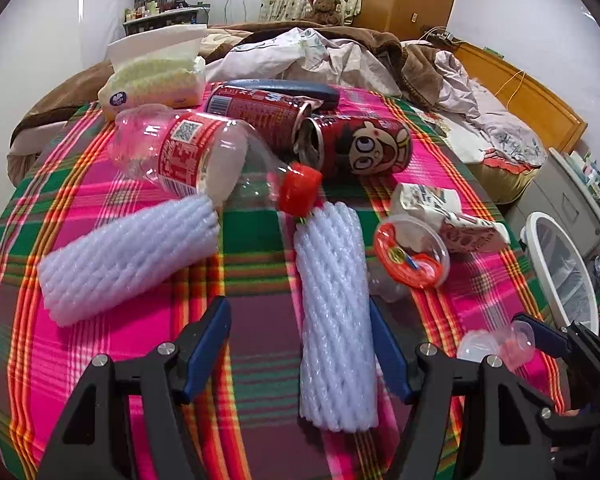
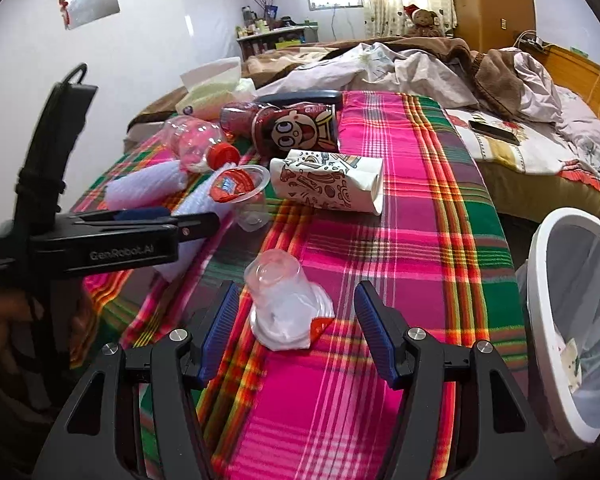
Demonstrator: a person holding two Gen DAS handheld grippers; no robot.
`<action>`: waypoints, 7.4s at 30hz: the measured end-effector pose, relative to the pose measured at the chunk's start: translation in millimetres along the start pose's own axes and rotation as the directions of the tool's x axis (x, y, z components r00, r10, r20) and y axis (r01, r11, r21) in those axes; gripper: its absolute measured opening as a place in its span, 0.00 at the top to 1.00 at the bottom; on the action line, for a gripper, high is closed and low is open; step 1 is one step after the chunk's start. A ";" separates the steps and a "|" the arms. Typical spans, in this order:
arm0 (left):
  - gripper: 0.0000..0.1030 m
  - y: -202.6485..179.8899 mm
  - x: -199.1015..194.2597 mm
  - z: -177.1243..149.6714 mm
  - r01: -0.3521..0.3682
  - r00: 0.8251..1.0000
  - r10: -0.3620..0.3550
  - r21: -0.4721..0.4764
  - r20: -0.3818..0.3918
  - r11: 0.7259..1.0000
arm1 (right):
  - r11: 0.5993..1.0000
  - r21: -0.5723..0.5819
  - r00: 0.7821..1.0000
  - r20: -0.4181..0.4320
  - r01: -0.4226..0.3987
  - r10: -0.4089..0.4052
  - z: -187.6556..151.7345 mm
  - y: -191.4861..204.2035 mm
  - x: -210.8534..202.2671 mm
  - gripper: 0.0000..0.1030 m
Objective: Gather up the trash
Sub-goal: 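Grasp the clear plastic cup with the right gripper while the left grasps a foam net, then carry the cup and foam net over the wastebasket, then open both grippers to drop the cup and foam net into the wastebasket, then move both grippers back over the plaid cloth toward the remaining trash, then grasp the patterned paper cup with the right gripper while the left grasps a foam net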
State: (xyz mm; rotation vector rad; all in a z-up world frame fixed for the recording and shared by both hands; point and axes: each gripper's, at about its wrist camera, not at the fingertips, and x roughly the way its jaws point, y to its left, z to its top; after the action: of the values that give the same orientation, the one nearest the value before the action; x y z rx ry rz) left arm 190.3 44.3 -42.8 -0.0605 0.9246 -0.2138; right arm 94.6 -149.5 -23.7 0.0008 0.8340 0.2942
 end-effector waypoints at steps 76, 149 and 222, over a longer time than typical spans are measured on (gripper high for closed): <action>0.74 -110.1 -64.0 23.6 0.128 0.977 -0.149 0.140 0.154 0.982 | 0.979 0.157 0.974 0.166 0.131 -0.157 22.8 -82.1 -68.6 0.65; 0.39 -235.2 -37.5 8.1 0.248 0.958 -0.278 0.279 0.074 0.928 | 0.905 0.296 0.931 0.106 0.306 -0.349 -10.0 -183.7 -103.1 0.38; 0.33 53.9 -31.5 5.2 0.116 0.993 -0.117 0.157 0.002 0.981 | 0.996 -0.081 0.997 -0.055 0.048 -0.052 61.4 -19.1 43.0 0.79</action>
State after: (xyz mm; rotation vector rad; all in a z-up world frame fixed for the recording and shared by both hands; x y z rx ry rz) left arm 184.5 103.4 -22.7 0.0293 0.8915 -0.3937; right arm 171.7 -149.7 -15.9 -0.1035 0.8768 0.2814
